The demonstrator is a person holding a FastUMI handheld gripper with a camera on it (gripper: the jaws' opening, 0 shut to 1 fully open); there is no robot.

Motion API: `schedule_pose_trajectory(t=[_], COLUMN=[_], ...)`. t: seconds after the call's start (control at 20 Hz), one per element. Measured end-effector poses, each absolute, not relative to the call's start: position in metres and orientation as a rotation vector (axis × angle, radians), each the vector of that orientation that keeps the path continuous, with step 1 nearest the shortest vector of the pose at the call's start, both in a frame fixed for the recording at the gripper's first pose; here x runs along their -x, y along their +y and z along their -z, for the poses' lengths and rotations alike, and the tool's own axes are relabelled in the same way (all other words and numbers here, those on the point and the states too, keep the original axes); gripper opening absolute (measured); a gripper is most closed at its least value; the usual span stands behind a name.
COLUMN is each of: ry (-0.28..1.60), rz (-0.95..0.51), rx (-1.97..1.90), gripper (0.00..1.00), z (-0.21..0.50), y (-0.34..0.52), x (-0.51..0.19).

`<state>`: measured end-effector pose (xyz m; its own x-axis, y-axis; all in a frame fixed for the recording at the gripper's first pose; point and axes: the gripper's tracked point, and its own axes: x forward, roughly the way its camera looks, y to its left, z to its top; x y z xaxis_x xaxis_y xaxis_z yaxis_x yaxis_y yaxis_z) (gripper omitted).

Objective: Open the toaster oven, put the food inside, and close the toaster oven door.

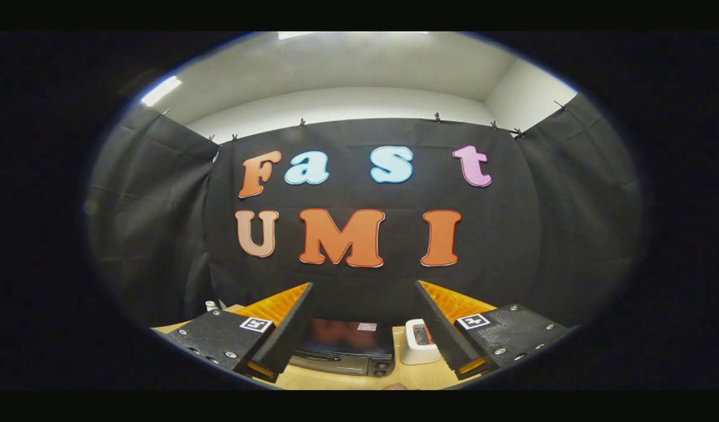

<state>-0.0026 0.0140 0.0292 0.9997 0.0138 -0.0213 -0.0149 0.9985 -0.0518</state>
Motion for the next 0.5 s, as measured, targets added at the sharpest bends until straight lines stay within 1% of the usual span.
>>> schedule_pose_trajectory(t=[0.5], ry=[0.02], rz=[-0.074], rx=[0.048], gripper=[0.98], z=[-0.025], y=[0.031], x=[-0.005])
